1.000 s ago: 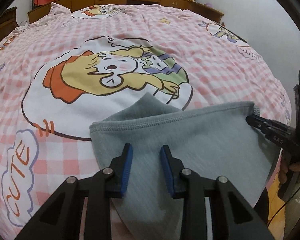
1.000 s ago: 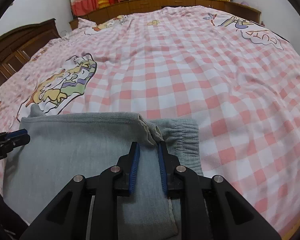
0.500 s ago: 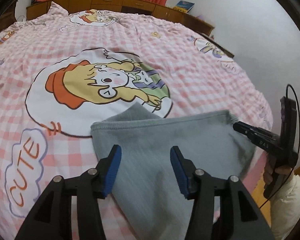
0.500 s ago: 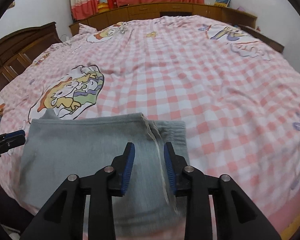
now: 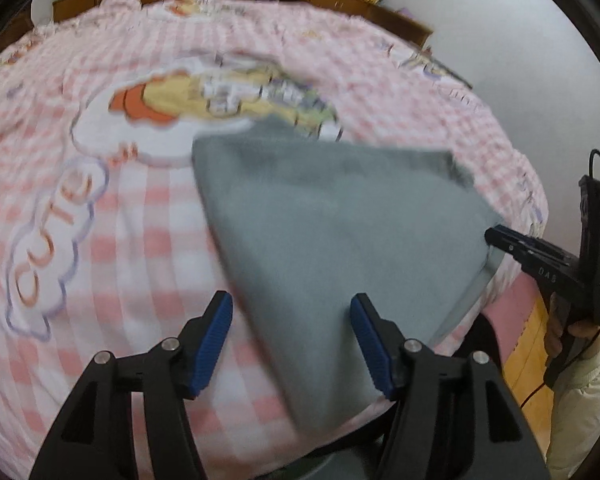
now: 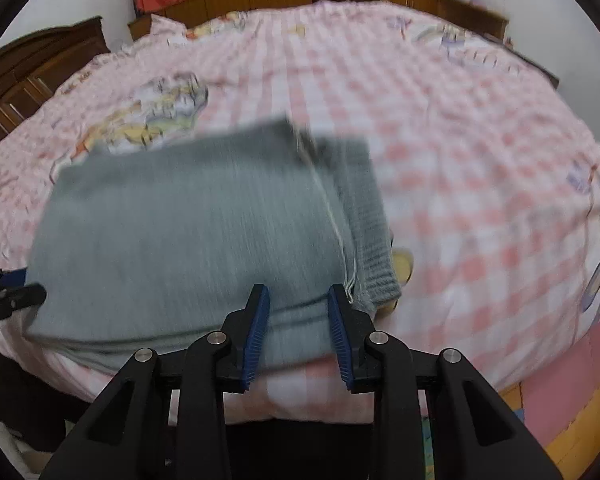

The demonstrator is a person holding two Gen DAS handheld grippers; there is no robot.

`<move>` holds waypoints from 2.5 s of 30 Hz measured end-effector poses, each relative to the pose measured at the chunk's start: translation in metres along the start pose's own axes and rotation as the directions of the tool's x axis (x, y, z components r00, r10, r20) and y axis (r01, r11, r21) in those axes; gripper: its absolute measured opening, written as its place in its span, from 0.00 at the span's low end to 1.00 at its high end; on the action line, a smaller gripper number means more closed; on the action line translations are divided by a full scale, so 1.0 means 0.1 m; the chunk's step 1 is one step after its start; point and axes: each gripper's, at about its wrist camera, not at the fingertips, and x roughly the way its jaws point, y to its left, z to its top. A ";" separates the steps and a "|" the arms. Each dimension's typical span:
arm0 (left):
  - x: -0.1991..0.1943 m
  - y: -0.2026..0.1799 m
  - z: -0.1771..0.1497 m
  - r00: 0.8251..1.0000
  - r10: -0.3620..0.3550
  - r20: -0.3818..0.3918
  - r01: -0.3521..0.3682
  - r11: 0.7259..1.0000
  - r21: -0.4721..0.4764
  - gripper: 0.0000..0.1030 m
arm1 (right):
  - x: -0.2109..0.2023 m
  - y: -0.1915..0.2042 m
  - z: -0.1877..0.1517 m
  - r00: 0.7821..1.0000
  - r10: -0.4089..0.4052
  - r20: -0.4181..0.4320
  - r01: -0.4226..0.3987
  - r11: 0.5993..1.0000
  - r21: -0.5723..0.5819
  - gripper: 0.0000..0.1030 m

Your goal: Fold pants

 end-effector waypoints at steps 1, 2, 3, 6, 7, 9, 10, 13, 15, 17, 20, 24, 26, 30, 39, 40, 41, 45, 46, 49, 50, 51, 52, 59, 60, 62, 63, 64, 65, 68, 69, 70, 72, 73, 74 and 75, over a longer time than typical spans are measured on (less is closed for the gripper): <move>0.07 0.01 -0.06 0.999 -0.006 -0.036 0.006 1.000 0.002 0.63 | 0.03 -0.02 -0.04 1.000 0.008 0.003 -0.008 1.000 0.011 0.30; 0.11 0.02 -0.10 0.998 -0.010 -0.055 0.010 1.000 0.006 0.64 | 0.03 -0.04 -0.06 1.000 0.018 0.013 -0.018 1.000 0.023 0.30; 0.14 0.03 -0.16 0.998 -0.008 -0.062 0.009 1.000 0.013 0.64 | 0.03 -0.07 -0.09 0.999 0.032 0.023 -0.033 0.999 0.044 0.30; 0.11 0.05 -0.25 0.999 -0.014 -0.033 0.015 1.000 0.018 0.64 | 0.01 -0.12 -0.12 0.998 0.050 0.024 -0.052 0.995 0.086 0.30; 0.10 0.06 -0.26 0.999 -0.019 -0.032 0.020 1.000 0.014 0.64 | 0.02 -0.12 -0.12 0.999 0.047 0.021 -0.049 0.995 0.085 0.30; 0.09 0.09 -0.28 0.999 -0.033 -0.030 0.033 0.999 -0.006 0.64 | 0.01 -0.08 -0.13 1.000 0.027 0.013 -0.028 0.997 0.069 0.30; 0.08 0.10 -0.29 0.999 -0.037 -0.030 0.037 0.999 -0.012 0.64 | 0.01 -0.05 -0.13 1.000 0.014 0.008 -0.015 0.998 0.058 0.30; 0.05 0.10 -0.34 0.999 -0.033 -0.034 0.033 0.999 -0.009 0.65 | -0.01 -0.02 -0.15 1.000 -0.008 -0.002 0.008 0.999 0.054 0.31; 0.02 0.10 -0.37 0.999 -0.033 -0.033 0.032 0.999 -0.011 0.65 | -0.06 0.00 -0.13 1.000 -0.021 -0.010 0.022 0.997 0.074 0.31; -0.01 0.12 -0.40 0.999 -0.037 -0.031 0.037 0.999 -0.022 0.65 | -0.13 0.05 -0.13 1.000 -0.024 -0.003 0.024 0.996 0.089 0.31; -0.05 0.12 -0.42 0.999 -0.033 -0.034 0.033 0.999 -0.022 0.65 | -0.23 0.17 -0.14 1.000 0.000 0.013 -0.001 0.996 0.084 0.31; -0.07 0.15 -0.42 0.999 -0.039 -0.034 0.038 0.999 -0.035 0.65 | -0.33 0.43 -0.14 0.999 0.029 0.034 -0.030 0.999 0.038 0.31; -0.08 0.15 -0.42 0.999 -0.042 -0.030 0.041 0.998 -0.040 0.65 | -0.31 0.56 -0.14 0.997 0.069 0.028 -0.069 0.997 0.018 0.31; -0.11 0.16 -0.41 0.998 -0.055 -0.026 0.054 0.997 -0.057 0.65 | -0.12 0.76 -0.21 0.995 0.092 -0.026 -0.092 0.996 0.000 0.31; -0.05 0.19 -0.22 0.993 -0.115 0.005 0.115 0.989 -0.090 0.65 | 0.08 0.77 -0.34 0.992 0.120 -0.036 -0.120 0.993 0.009 0.37; 0.00 0.18 -0.19 0.992 -0.127 -0.003 0.126 0.988 -0.091 0.65 | 0.08 0.76 -0.34 0.991 0.126 -0.036 -0.126 0.992 0.012 0.37; 0.04 0.17 -0.18 0.992 -0.127 -0.010 0.125 0.988 -0.095 0.65 | 0.09 0.75 -0.34 0.990 0.134 -0.036 -0.134 0.991 0.017 0.37; 0.10 0.12 -0.19 0.995 -0.101 0.001 0.101 0.991 -0.085 0.66 | 0.11 0.75 -0.35 0.989 0.148 -0.026 -0.147 0.989 0.024 0.37; 0.10 0.12 -0.20 0.996 -0.094 0.007 0.094 0.992 -0.082 0.66 | 0.11 0.75 -0.35 0.989 0.148 -0.022 -0.148 0.989 0.024 0.38; 0.14 0.08 -0.18 0.998 -0.063 0.010 0.064 0.994 -0.086 0.66 | 0.07 0.77 -0.34 0.990 0.141 -0.020 -0.141 0.990 0.021 0.39; 0.15 0.06 -0.15 0.999 -0.051 0.012 0.052 0.995 -0.081 0.66 | 0.04 0.77 -0.34 0.990 0.141 -0.020 -0.140 0.990 0.026 0.39; 0.16 0.04 -0.13 0.999 -0.041 0.015 0.042 0.996 -0.076 0.66 | 0.01 0.77 -0.35 0.990 0.142 -0.020 -0.141 0.990 0.031 0.39; 0.17 0.02 -0.11 0.999 -0.038 0.016 0.039 0.996 -0.075 0.66 | -0.02 0.76 -0.34 0.989 0.145 -0.020 -0.144 0.989 0.038 0.39; 0.16 -0.04 -0.07 0.999 -0.035 0.020 0.037 0.997 -0.075 0.50 | -0.30 0.67 -0.35 0.982 0.184 0.030 -0.186 0.979 0.085 0.39; 0.17 -0.02 -0.07 0.999 -0.047 0.022 0.049 0.994 -0.096 0.50 | -0.32 0.67 -0.34 0.984 0.176 0.037 -0.178 0.980 0.082 0.39; 0.19 0.06 -0.06 0.995 -0.088 0.038 0.093 0.983 -0.161 0.51 | -0.37 0.65 -0.33 0.985 0.164 0.047 -0.167 0.982 0.088 0.39; 0.20 0.10 -0.06 0.994 -0.102 0.048 0.109 0.975 -0.195 0.51 | -0.40 0.64 -0.33 0.985 0.165 0.055 -0.170 0.981 0.092 0.39; 0.20 0.14 -0.06 0.991 -0.116 0.060 0.127 0.966 -0.227 0.51 | -0.42 0.63 -0.32 0.984 0.167 0.060 -0.172 0.981 0.094 0.39; 0.21 0.17 -0.07 0.989 -0.128 0.073 0.143 0.958 -0.250 0.52 | -0.45 0.62 -0.32 0.983 0.168 0.068 -0.174 0.980 0.094 0.39; 0.21 0.11 -0.07 0.992 -0.104 0.071 0.118 0.968 -0.222 0.52 | -0.53 0.60 -0.32 0.983 0.160 0.089 -0.168 0.982 0.089 0.39; 0.20 0.07 -0.07 0.995 -0.082 0.065 0.093 0.976 -0.196 0.52 | -0.54 0.58 -0.32 0.983 0.158 0.095 -0.166 0.982 0.090 0.39; 0.19 0.02 -0.07 0.996 -0.062 0.062 0.072 0.983 -0.170 0.44 | -0.56 0.56 -0.32 0.982 0.158 0.104 -0.168 0.981 0.094 0.39; 0.15 -0.03 -0.07 0.996 -0.058 0.064 0.066 0.989 -0.133 0.32 | -0.58 0.52 -0.33 0.980 0.161 0.113 -0.173 0.980 0.102 0.39; 0.12 -0.04 -0.07 0.996 -0.049 0.073 0.058 0.990 -0.126 0.27 | -0.60 0.49 -0.33 0.979 0.165 0.119 -0.178 0.978 0.108 0.39; 0.08 -0.05 -0.07 0.996 -0.046 0.082 0.056 0.991 -0.123 0.22 | -0.61 0.46 -0.33 0.977 0.171 0.127 -0.186 0.975 0.117 0.39; 0.04 -0.06 -0.06 0.995 -0.053 0.088 0.064 0.990 -0.123 0.20 | -0.63 0.44 -0.34 0.975 0.176 0.133 -0.192 0.974 0.122 0.39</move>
